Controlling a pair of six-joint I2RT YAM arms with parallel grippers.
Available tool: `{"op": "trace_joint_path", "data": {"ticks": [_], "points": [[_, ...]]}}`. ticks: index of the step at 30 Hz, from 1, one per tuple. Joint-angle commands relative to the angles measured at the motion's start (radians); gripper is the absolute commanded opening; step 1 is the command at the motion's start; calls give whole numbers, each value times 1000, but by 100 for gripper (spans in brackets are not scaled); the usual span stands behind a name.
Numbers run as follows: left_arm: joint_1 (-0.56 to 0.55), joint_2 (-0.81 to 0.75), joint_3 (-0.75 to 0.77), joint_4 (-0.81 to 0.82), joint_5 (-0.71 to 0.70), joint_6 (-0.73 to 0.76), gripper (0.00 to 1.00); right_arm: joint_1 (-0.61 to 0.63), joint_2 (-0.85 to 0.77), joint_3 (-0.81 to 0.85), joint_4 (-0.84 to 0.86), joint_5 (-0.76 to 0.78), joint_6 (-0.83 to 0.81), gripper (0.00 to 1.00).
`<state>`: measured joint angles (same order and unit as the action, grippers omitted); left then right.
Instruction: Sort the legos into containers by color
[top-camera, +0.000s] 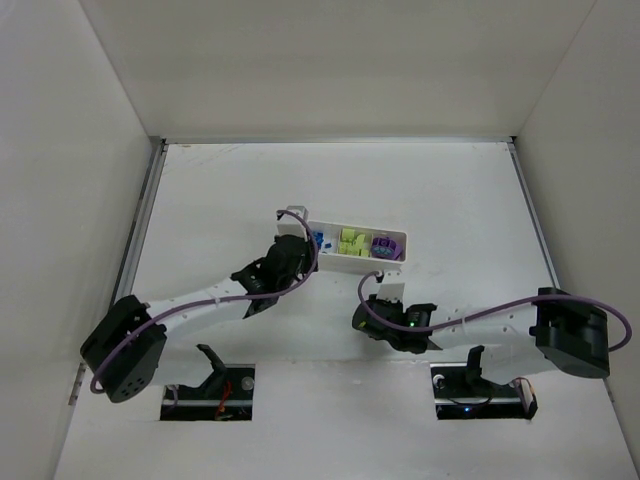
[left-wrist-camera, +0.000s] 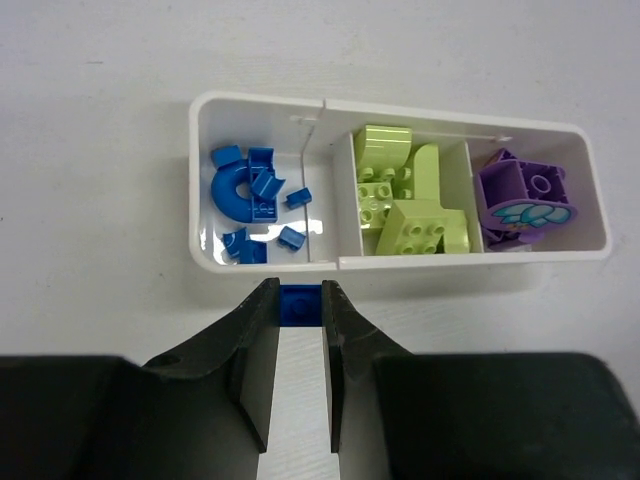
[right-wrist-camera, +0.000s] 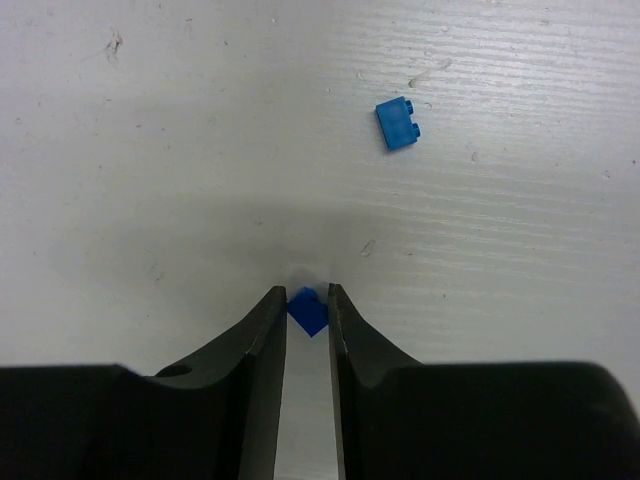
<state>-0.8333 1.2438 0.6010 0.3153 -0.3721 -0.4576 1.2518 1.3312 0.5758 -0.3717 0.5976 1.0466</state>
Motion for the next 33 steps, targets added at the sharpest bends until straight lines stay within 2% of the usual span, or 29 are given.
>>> {"op": "trace_joint_path", "data": {"ticks": [1, 18, 28, 30, 33], "points": [[12, 32, 62, 11, 7, -10, 18, 10, 10, 25, 7, -1, 4, 24], [66, 311, 241, 39, 22, 13, 19, 10, -122, -16, 16, 22, -10, 23], [107, 410, 299, 33, 30, 14, 22, 1, -194, -1, 27, 22, -59, 23], [110, 424, 304, 31, 30, 16, 26, -15, -202, 13, 39, 22, -88, 23], [112, 410, 293, 42, 29, 11, 39, -51, -202, 50, 62, 21, -157, 23]]}}
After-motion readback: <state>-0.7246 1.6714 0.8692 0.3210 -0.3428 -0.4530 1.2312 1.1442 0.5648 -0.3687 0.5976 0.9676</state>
